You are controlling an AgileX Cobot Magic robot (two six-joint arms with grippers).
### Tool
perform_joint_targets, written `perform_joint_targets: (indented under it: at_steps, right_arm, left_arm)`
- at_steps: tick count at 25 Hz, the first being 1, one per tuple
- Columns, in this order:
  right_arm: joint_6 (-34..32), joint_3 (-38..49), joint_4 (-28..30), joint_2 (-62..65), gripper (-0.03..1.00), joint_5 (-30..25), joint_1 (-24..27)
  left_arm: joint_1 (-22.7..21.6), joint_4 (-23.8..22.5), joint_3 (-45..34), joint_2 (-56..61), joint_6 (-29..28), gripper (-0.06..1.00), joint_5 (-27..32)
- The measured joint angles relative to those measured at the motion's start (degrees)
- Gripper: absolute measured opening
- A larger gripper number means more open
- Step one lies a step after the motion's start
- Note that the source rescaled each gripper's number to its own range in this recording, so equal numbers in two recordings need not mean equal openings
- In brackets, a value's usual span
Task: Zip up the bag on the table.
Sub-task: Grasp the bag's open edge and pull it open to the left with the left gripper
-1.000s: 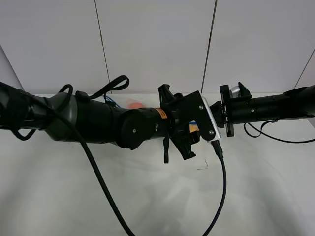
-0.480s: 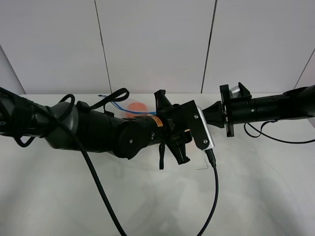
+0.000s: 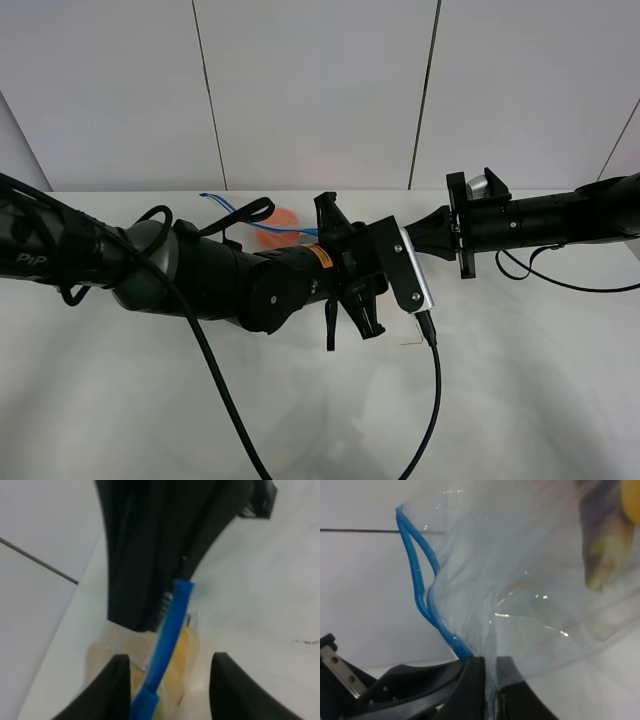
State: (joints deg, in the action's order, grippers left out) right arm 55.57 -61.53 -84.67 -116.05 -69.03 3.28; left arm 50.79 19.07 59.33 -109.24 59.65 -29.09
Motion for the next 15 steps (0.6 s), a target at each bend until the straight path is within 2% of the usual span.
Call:
perform_joint_targets:
  at_steps: [3,15]
  right_arm:
    - [-0.1,0.0,0.0,0.0,0.00,0.0,0.0]
    - [-0.1,0.0,0.0,0.0,0.00,0.0,0.0]
  left_arm:
    - [0.0,0.1,0.0,0.0,0.0,0.50,-2.8]
    - [0.0,0.2,-2.3,-1.0,2.4,0.43,-5.6]
